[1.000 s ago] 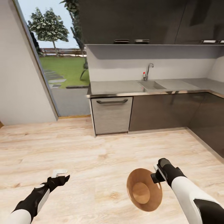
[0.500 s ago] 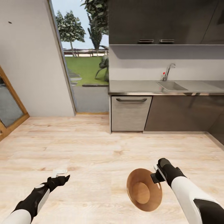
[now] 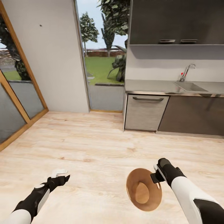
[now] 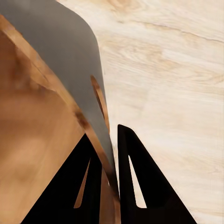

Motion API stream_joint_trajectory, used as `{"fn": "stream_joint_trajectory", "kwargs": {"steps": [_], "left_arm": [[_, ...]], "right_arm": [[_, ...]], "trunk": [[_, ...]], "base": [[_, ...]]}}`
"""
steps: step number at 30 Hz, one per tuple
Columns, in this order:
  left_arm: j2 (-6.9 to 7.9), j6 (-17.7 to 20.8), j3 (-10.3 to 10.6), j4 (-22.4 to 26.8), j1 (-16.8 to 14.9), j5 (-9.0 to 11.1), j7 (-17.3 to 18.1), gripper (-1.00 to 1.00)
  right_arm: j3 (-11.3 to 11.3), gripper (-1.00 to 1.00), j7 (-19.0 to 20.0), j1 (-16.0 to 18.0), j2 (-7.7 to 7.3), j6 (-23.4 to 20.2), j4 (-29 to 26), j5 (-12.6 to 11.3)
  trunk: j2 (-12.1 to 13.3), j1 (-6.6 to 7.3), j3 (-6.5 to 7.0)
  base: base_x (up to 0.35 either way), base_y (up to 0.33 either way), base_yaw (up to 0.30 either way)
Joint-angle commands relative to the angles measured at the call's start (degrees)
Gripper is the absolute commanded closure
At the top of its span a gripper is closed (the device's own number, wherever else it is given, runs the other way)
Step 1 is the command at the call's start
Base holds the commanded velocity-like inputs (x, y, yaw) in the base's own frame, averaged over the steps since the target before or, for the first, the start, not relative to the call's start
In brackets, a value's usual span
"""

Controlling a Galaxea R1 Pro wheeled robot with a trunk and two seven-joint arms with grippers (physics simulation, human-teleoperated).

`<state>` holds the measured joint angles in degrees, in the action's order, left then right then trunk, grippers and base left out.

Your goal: Put the three can of soda from the living room inside the tash can in the kitchen.

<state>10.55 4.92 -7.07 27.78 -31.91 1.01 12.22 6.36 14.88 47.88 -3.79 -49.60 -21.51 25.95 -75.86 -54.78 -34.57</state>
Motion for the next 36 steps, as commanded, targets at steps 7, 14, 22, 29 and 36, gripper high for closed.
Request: {"fn": "stream_joint_trajectory", "kwargs": {"steps": [7, 14, 22, 29, 36], "left_arm": [[0.00, 0.00, 0.04, 0.00, 0.00, 0.01, 0.00, -1.00], [-0.07, 0.00, 0.04, 0.00, 0.00, -0.01, 0.00, -1.00], [-0.09, 0.00, 0.04, 0.00, 0.00, -0.03, 0.00, -1.00], [-0.09, 0.00, 0.04, 0.00, 0.00, -0.04, 0.00, -1.00], [-0.17, 0.00, 0.04, -0.01, 0.00, -0.04, 0.00, -1.00]], "right_arm": [[0.08, 1.00, 0.32, 0.02, 0.04, -0.05, -0.02, -0.46], [0.10, 1.00, 0.38, 0.02, 0.12, -0.05, -0.02, -0.46], [0.12, 1.00, 0.42, -0.02, 0.18, -0.05, -0.02, -0.46], [0.09, 1.00, 0.42, -0.07, 0.18, -0.05, -0.02, -0.46], [0.08, 1.00, 0.42, -0.07, 0.18, -0.05, -0.01, -0.46]], "trunk": [[0.00, 0.00, 0.10], [0.00, 0.00, 0.63], [0.00, 0.00, 1.34], [0.00, 0.00, 1.96], [0.00, 0.00, 2.58]], "base": [[-0.215, 0.238, 0.021], [-0.218, 0.231, 0.002], [-0.220, 0.228, 0.000], [-0.220, 0.228, 0.000], [-0.221, 0.227, 0.000]]}}
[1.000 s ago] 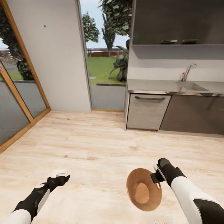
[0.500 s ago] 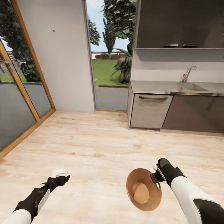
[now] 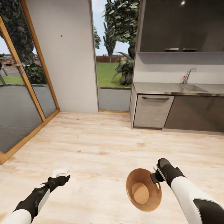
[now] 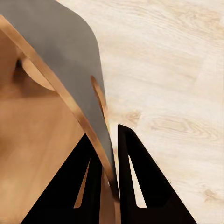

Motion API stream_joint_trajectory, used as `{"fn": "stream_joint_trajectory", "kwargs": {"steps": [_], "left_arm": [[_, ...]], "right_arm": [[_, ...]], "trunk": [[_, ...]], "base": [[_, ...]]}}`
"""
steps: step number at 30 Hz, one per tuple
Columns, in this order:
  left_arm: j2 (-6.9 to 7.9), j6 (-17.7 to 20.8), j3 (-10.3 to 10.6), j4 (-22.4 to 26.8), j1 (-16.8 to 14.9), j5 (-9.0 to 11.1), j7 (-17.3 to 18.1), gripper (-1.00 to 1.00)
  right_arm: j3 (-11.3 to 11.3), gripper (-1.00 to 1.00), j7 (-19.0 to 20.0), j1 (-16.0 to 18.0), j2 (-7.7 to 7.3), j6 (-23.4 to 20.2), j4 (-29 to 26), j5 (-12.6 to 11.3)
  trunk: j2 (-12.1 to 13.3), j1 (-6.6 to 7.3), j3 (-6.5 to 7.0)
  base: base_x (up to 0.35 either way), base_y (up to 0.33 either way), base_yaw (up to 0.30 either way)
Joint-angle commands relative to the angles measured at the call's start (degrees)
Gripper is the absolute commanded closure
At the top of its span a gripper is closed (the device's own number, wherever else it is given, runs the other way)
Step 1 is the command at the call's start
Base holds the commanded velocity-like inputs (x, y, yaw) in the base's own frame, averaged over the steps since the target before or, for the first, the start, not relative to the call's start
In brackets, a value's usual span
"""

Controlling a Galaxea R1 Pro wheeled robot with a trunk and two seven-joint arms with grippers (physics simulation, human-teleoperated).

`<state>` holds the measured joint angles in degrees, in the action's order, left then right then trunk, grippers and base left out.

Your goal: Put the three can of soda from the living room inside the tash can in the kitchen.

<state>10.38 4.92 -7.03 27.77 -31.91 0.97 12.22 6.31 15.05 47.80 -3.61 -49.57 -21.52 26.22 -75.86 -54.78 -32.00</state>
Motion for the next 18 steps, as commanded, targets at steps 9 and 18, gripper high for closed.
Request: {"fn": "stream_joint_trajectory", "kwargs": {"steps": [9, 18], "left_arm": [[-0.08, 0.00, 0.00, 0.01, 0.00, 0.00, 0.00, -1.00], [-0.12, -0.11, 0.00, 0.01, 0.00, 0.03, 0.00, -1.00]], "right_arm": [[0.11, 1.00, 0.32, 0.01, 0.01, -0.09, 0.07, -0.82], [0.17, 1.00, 0.33, 0.01, 0.03, -0.09, 0.05, -0.82]], "trunk": [[0.00, 0.00, 0.80], [0.00, 0.00, 1.22]], "base": [[-0.233, 0.214, 0.000], [-0.143, 0.068, 0.000]]}}
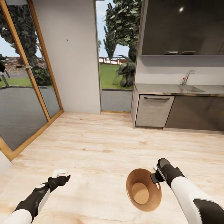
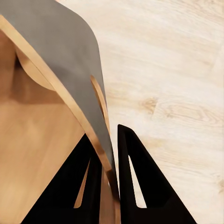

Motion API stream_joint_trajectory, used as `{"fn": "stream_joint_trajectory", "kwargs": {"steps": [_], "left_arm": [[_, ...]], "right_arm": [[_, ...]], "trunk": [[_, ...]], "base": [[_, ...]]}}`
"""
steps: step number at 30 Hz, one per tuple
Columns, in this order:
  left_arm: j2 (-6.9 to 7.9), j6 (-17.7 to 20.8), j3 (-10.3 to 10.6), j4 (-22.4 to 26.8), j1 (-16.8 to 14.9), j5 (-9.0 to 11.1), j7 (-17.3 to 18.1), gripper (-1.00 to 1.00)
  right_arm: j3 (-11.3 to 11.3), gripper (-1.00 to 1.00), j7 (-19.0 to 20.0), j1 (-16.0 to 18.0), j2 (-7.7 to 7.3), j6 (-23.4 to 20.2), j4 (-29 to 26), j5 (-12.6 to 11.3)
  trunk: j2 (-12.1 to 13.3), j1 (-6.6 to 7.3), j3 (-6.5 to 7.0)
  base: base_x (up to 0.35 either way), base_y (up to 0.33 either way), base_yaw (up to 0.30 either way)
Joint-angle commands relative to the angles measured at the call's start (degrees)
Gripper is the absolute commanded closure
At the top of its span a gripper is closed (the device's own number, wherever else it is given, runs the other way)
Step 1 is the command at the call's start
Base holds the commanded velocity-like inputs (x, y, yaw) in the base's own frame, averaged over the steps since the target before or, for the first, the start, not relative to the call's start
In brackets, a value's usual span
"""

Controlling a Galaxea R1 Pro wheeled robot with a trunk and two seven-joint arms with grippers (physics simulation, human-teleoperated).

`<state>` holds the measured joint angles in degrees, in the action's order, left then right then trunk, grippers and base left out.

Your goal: Put the three can of soda from the living room inside the tash can in the kitchen.

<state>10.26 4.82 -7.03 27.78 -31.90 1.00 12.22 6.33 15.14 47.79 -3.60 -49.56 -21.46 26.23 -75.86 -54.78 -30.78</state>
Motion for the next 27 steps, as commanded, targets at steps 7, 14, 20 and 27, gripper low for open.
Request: {"fn": "stream_joint_trajectory", "kwargs": {"steps": [7, 14, 20, 27], "left_arm": [[0.02, -0.28, 0.00, -0.01, 0.00, 0.01, 0.00, -1.00], [0.02, -0.33, 0.00, -0.01, 0.00, 0.00, 0.00, -1.00], [0.02, -0.34, 0.00, -0.01, 0.00, 0.01, 0.00, -1.00], [0.02, -0.34, 0.00, -0.02, 0.00, 0.02, 0.00, -1.00]], "right_arm": [[0.20, 1.00, 0.24, 0.02, 0.84, -0.10, 0.18, -0.76], [0.25, 1.00, 0.24, 0.02, 0.95, -0.10, 0.19, -0.75], [0.25, 1.00, 0.24, 0.02, 0.96, -0.10, 0.19, -0.75], [0.26, 1.00, 0.24, 0.02, 0.96, -0.10, 0.19, -0.75]], "trunk": [[0.00, 0.00, 0.03], [0.00, 0.00, 0.03], [0.00, 0.00, 0.03], [0.00, 0.00, 0.08]], "base": [[-0.012, 0.005, 0.094], [-0.001, 0.000, 0.238], [0.000, 0.000, 0.255], [0.000, 0.000, 0.257]]}}
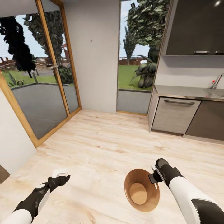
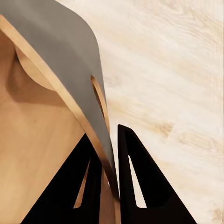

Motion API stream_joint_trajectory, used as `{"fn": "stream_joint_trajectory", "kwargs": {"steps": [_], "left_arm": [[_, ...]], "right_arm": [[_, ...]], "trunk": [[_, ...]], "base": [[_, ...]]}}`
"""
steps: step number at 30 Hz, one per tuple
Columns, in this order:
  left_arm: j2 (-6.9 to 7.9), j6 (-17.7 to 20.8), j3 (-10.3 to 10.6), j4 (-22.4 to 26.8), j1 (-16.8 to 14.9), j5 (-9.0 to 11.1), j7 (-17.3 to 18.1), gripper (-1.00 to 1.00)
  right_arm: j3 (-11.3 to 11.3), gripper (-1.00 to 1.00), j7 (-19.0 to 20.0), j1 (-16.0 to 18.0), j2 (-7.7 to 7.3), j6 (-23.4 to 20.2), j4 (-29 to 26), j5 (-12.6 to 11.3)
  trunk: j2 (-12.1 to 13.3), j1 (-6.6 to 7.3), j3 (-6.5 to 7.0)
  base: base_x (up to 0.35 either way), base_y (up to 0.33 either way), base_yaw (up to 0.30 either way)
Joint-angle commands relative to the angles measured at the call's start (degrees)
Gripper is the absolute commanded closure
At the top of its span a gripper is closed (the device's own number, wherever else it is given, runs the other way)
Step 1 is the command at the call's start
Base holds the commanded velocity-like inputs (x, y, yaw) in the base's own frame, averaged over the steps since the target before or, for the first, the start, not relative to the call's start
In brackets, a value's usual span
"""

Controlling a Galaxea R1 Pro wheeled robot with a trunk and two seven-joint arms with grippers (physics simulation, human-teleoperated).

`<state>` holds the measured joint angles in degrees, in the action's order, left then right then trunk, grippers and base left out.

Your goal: Put the three can of soda from the living room inside the tash can in the kitchen.

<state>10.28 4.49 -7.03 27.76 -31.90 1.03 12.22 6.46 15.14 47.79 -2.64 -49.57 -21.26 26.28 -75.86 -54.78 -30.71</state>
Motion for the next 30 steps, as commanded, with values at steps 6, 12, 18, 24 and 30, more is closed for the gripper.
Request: {"fn": "stream_joint_trajectory", "kwargs": {"steps": [6, 12, 18, 24, 30], "left_arm": [[0.02, 0.05, -0.02, -0.03, 0.00, 0.02, 0.00, -1.00], [0.06, 0.10, -0.01, -0.03, 0.00, 0.02, 0.00, -1.00], [0.03, 0.13, -0.01, -0.07, 0.00, 0.02, 0.00, -1.00], [0.18, 0.12, -0.06, -0.07, 0.00, 0.02, 0.00, -1.00], [0.18, 0.12, -0.08, -0.05, 0.00, 0.02, 0.00, -1.00]], "right_arm": [[0.13, 1.00, 0.24, 0.02, 0.06, -0.09, -0.01, -0.79], [0.12, 1.00, 0.24, 0.02, 0.09, -0.09, -0.01, -0.79], [0.12, 1.00, 0.07, 0.02, 0.09, -0.09, 0.02, -0.79], [0.13, 1.00, -0.17, 0.02, 0.03, -0.09, 0.01, -0.79], [0.14, 1.00, -0.20, 0.02, 0.09, -0.09, 0.02, -0.79]], "trunk": [[0.00, 0.00, 0.12], [0.00, 0.00, 0.25], [0.00, 0.00, 0.40], [0.00, 0.00, 0.56], [0.00, 0.00, 0.72]], "base": [[0.000, 0.024, 0.257], [0.000, 0.204, 0.257], [0.000, 0.269, 0.257], [0.000, 0.277, 0.257], [0.000, 0.278, 0.257]]}}
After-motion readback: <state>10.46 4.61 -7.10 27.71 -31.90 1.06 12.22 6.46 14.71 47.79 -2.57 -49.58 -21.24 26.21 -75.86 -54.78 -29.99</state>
